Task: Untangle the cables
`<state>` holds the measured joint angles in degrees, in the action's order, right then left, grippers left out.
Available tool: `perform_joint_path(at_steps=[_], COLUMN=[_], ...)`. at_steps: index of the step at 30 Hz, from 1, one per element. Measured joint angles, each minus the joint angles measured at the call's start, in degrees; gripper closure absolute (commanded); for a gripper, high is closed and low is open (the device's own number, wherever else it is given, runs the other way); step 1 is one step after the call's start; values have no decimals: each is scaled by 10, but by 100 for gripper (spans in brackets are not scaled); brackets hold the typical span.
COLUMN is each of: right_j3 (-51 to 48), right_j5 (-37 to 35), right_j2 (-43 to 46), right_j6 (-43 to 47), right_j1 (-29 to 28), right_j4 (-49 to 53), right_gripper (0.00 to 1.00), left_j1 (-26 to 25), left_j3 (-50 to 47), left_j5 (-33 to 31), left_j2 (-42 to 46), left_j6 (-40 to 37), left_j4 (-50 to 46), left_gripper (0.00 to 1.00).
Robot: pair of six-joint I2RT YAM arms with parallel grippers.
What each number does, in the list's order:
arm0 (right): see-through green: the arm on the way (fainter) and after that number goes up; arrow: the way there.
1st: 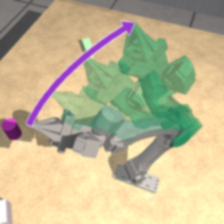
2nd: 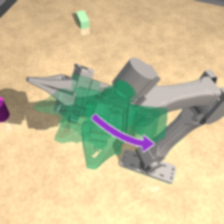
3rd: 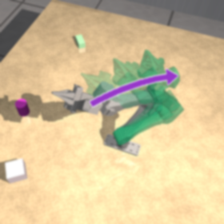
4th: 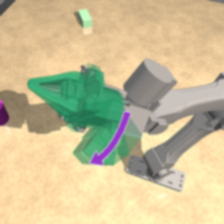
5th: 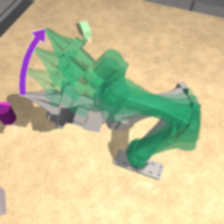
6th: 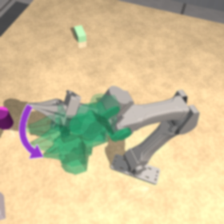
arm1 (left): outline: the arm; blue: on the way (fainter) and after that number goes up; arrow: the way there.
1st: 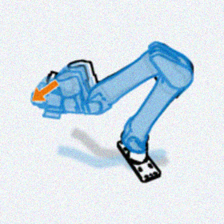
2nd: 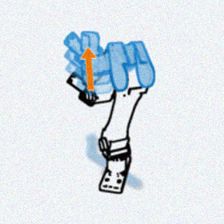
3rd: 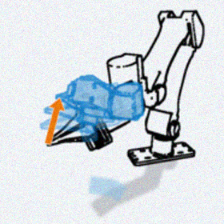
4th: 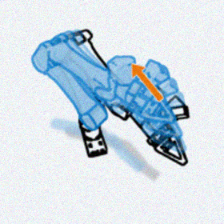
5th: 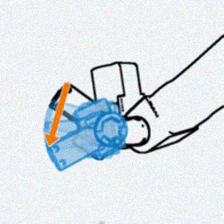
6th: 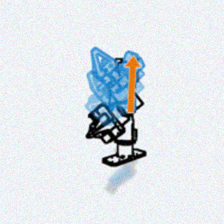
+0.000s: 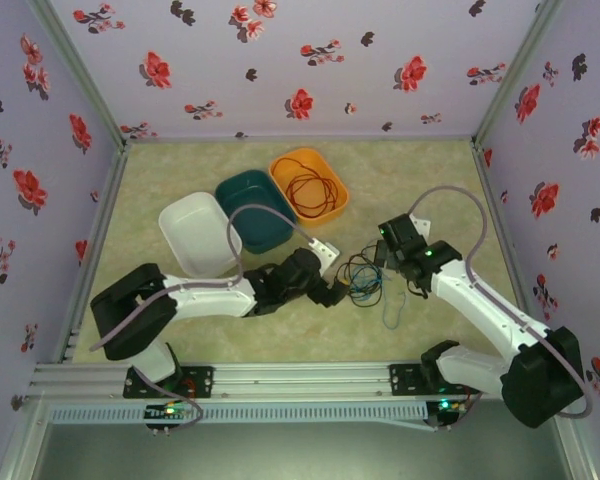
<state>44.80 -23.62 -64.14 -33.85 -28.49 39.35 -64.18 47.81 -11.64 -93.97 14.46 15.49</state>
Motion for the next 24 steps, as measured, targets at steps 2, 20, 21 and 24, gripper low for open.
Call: perform_joint_path(at_steps=[2,20,21,24], right_j3=[-15,-56,-55,-55], right_j5=[8,97,102,118], right_j2=[0,-43,-49,-66], right_j6=[-7,-38,-38,-40], right_j1=[0,-24,-24,-26], right_j4=[-10,-109,-113,-126], right_gripper=[1,25,27,32], left_j1=[-4,11,11,11], left_j3=[0,18,22,29], left_j5=[-9,-49,-49,-49], left_j2=[-19,-98,-101,-110], left_j6=[1,62,64,69], left_j4=[15,57,59,64], left_gripper=[6,38,39,50])
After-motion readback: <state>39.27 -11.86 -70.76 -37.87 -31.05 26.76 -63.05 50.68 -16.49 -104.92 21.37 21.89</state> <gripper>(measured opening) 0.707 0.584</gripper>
